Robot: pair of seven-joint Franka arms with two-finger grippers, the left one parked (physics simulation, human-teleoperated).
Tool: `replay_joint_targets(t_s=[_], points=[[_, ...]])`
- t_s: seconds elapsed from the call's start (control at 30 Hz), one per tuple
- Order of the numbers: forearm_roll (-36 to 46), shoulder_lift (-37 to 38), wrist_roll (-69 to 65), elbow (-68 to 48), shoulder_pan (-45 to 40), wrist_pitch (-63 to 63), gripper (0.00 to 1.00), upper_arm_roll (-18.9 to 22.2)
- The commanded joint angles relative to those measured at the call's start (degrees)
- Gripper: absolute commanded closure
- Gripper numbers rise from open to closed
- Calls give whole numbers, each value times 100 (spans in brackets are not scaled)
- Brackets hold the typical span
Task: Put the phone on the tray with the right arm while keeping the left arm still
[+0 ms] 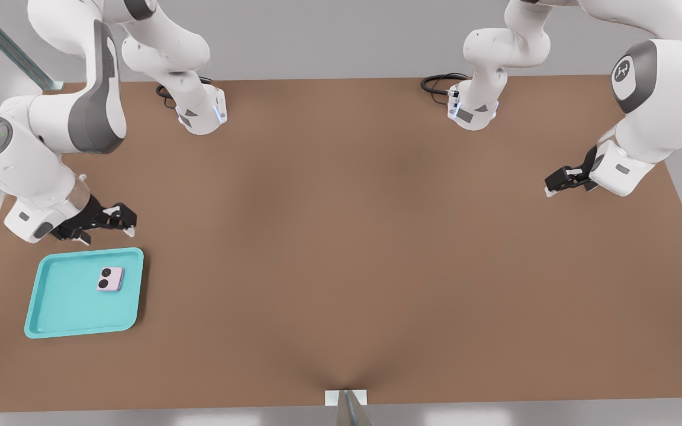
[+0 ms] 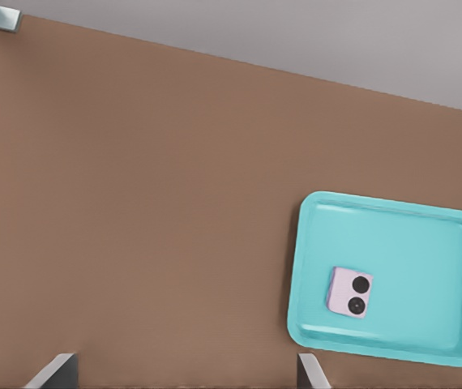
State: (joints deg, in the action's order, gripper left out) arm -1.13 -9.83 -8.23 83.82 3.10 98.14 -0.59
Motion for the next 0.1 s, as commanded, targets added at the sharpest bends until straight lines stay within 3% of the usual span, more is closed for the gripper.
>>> replay_joint_targets(t_s=[0.0,0.07], points=[[60,78,744,108,42,-340,0,15],[52,78,744,170,33,-340,0,15]])
